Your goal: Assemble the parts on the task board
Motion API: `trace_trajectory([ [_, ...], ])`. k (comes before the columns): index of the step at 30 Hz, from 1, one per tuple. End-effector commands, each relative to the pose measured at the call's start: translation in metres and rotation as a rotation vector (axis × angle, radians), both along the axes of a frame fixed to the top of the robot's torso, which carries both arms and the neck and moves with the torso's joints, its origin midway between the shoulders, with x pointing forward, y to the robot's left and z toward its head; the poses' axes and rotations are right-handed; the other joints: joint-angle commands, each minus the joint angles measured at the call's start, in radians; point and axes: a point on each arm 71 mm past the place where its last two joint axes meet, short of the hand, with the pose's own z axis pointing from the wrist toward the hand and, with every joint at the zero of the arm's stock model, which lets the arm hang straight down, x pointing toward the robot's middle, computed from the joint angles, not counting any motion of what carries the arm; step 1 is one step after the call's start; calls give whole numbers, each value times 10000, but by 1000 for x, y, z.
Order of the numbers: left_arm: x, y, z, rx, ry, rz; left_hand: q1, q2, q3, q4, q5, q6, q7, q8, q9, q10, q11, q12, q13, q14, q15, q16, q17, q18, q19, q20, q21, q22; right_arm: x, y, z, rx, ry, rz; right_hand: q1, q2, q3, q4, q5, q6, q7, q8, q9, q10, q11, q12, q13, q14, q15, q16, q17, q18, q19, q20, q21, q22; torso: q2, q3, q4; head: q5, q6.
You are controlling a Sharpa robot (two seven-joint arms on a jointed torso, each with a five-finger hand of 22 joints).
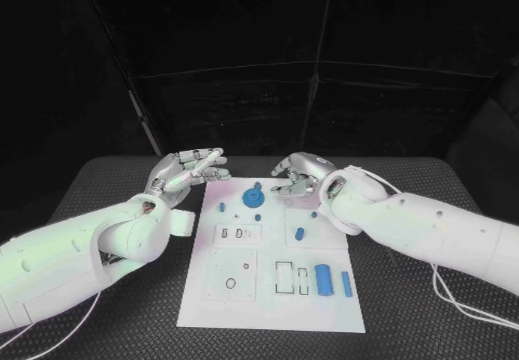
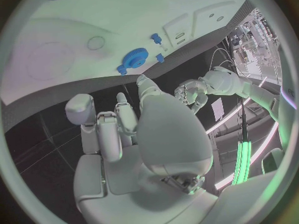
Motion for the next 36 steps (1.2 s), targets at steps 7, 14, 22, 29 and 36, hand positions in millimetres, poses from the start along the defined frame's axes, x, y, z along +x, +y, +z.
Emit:
trace_trajectory([
  [7, 3, 2, 1, -13, -108, -28, 61, 8, -5, -79, -55, -9, 169, -51, -11, -17, 64, -50, -16, 18, 30, -54, 16, 130, 71, -8, -51, -9, -3, -86, 3, 2291, 1274, -394, 537, -136, -39, -492, -104, 228, -47, -27, -9, -92, -46, -79, -49, 700, -74, -13, 1056, -43, -88, -19, -48, -131, -75, 57, -229, -81, 76],
  [14, 5, 1, -1, -20, -105, -24, 63, 8, -6, -82, -55, 12, 167, -50, -8, -14, 63, -51, -15, 19, 30, -56, 17, 130, 71, -8, -52, -11, -4, -124, -3, 2229, 1524, -813, 661, -185, -73, -624, -62, 192, -42, -66, -24, -116, -45, -104, -71, 699, -77, -17, 1055, -39, -110, -26, -66, -162, -67, 130, -272, -161, 85],
  [22, 6, 2, -2, -13, -91, 0, 72, 7, -7, -93, -54, 22, 161, -52, -5, -2, 59, -52, -12, 23, 29, -63, 20, 131, 73, -7, -55, -14, -9, -134, -24, 2136, 2030, -924, 702, -188, -77, -663, -42, 189, -42, -73, -26, -119, -45, -106, -71, 699, -77, -17, 1058, -37, -118, -26, -72, -175, -58, 112, -236, -208, 37],
  [29, 7, 2, -3, -5, -81, 19, 72, 7, -7, -93, -54, 22, 161, -52, -5, -2, 59, -52, -12, 23, 29, -63, 20, 131, 73, -7, -55, -14, -11, -134, -40, 2109, 2338, -944, 718, -182, -76, -679, -29, 189, -41, -75, -26, -126, -44, -113, -78, 699, -77, -17, 1060, -35, -126, -27, -79, -188, -60, 87, -225, -207, 6],
  [36, 8, 2, -4, -1, -77, 31, 72, 7, -7, -93, -54, 22, 161, -52, -5, -2, 59, -52, -12, 23, 29, -63, 20, 131, 73, -7, -55, -14, -11, -135, -45, 2095, 2395, -1014, 722, -173, -74, -683, -19, 189, -41, -76, -26, -116, -44, -100, -62, 705, -77, -9, 1085, -34, -128, -27, -80, -190, -68, 86, -227, -211, -29],
])
